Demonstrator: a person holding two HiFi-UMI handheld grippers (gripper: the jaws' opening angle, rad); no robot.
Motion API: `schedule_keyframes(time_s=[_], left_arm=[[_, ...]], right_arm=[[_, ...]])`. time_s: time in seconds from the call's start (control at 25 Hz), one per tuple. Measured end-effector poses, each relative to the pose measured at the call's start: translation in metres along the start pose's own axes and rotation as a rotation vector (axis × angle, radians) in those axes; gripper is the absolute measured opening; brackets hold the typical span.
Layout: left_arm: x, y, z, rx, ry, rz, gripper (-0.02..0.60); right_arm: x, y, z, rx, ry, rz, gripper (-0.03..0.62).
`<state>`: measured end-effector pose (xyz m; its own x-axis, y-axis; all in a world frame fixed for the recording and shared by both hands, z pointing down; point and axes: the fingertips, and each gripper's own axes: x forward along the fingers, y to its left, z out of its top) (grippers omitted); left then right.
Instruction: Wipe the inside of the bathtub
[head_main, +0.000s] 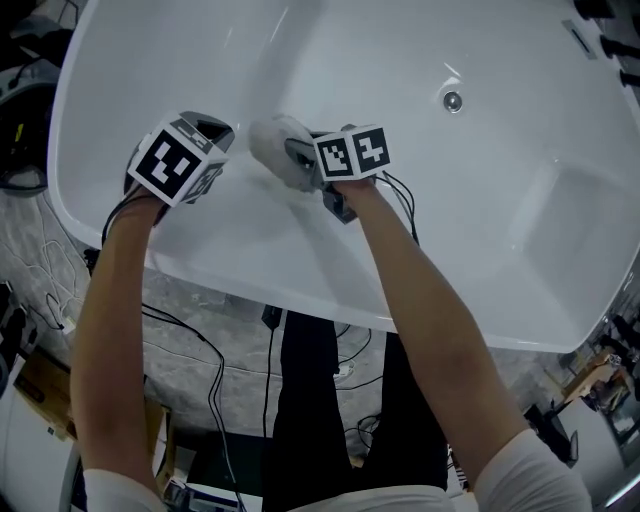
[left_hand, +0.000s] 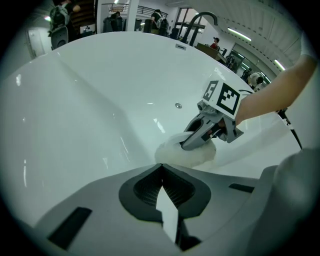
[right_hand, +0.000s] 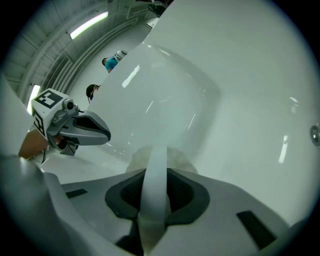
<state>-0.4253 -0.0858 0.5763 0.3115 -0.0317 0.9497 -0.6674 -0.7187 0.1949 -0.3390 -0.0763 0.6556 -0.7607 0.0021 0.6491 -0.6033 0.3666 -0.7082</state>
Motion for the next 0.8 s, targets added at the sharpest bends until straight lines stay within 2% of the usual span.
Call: schedule_keyframes(time_s=[0.16,0.44,0.8], left_arm=[[-0.006,-0.022,0.025,-0.037,-0.061,0.008,0.011],[-0.022,-0.09,0.073,-0.088,-0.162,-0.018,0.011],[-0.056,-0.207,0.155,-0.142,-0.316,-0.092,0.011]], right_arm=[[-0.054,-0.005,0.005,0.005,-0.086,-0.025,0.093],[-0.163,-0.01,-0.007,0.015,-0.209,-0.07,0.094],[-0.318,-0.009,-0.044,0.048,-0.366,-0.156,0.092]])
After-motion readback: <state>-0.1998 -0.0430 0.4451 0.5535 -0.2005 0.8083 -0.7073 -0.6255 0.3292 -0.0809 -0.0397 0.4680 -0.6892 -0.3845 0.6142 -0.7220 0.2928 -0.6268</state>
